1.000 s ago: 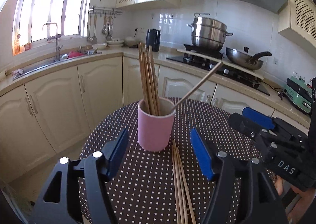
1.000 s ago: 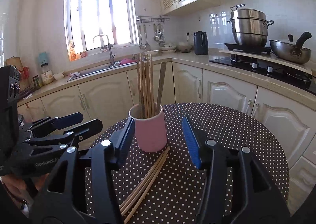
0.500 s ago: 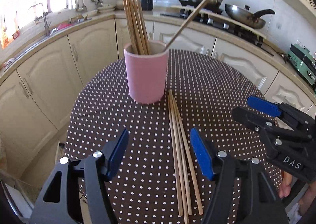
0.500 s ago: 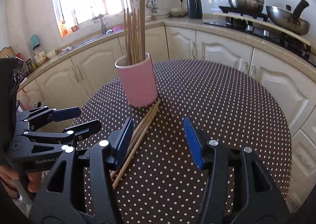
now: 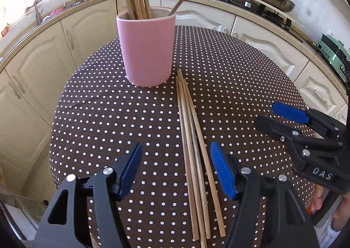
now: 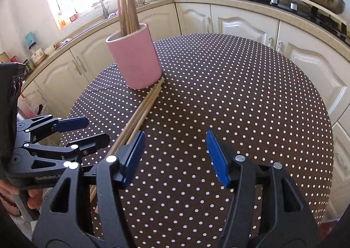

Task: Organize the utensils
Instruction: 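Move both open tools down toward the chopstick pile beside the cup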

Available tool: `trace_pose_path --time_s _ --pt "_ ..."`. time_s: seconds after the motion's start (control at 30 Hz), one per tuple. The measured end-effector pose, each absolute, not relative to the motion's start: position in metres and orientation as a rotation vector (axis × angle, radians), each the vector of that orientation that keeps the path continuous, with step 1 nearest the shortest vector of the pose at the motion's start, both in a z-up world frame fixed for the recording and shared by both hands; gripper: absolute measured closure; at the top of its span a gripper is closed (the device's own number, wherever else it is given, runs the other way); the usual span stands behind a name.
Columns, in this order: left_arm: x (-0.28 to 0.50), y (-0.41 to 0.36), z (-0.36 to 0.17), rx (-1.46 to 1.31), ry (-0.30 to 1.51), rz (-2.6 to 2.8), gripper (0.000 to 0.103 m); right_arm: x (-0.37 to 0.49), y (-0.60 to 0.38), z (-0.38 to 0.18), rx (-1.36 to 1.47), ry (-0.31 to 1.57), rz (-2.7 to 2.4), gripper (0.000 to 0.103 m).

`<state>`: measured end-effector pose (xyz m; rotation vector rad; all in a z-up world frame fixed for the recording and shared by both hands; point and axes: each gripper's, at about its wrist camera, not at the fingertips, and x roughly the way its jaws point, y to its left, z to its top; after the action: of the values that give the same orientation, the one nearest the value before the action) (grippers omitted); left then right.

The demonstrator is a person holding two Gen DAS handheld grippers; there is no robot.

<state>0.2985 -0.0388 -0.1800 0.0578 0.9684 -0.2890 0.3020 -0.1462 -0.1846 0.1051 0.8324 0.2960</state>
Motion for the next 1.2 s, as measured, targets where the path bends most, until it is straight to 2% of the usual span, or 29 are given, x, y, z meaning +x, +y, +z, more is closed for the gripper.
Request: trace_pose_path --time_s 0.1,0.13,0.17,0.27,0.33,0.97,1.2 --pt "0.303 -0.039 -0.184 0.048 0.983 -0.304 0.040 0.304 -0.150 -0.188 0.120 0.841 0.297 0.045" --pt "0.305 -0.039 -0.186 0.044 0.988 -0.311 0.047 0.305 -0.151 -0.190 0.123 0.846 0.299 0.045" --pt "0.306 -0.040 -0.188 0.044 0.993 -0.315 0.051 0.307 -0.151 -0.191 0.124 0.851 0.299 0.045" --pt "0.311 -0.043 -0.192 0.048 1.006 -0.321 0.052 0.309 -0.153 -0.194 0.136 0.865 0.305 0.045" --pt "0.314 -0.043 -0.192 0.057 0.996 -0.308 0.058 0.310 -0.154 -0.196 0.139 0.871 0.306 0.045" --pt "0.337 -0.049 -0.210 0.066 1.049 -0.304 0.061 0.328 -0.141 -0.206 0.113 0.925 0.315 0.045" --pt "0.342 -0.038 -0.211 0.042 1.045 -0.324 0.069 0.340 -0.127 -0.208 0.120 0.990 0.336 0.045"
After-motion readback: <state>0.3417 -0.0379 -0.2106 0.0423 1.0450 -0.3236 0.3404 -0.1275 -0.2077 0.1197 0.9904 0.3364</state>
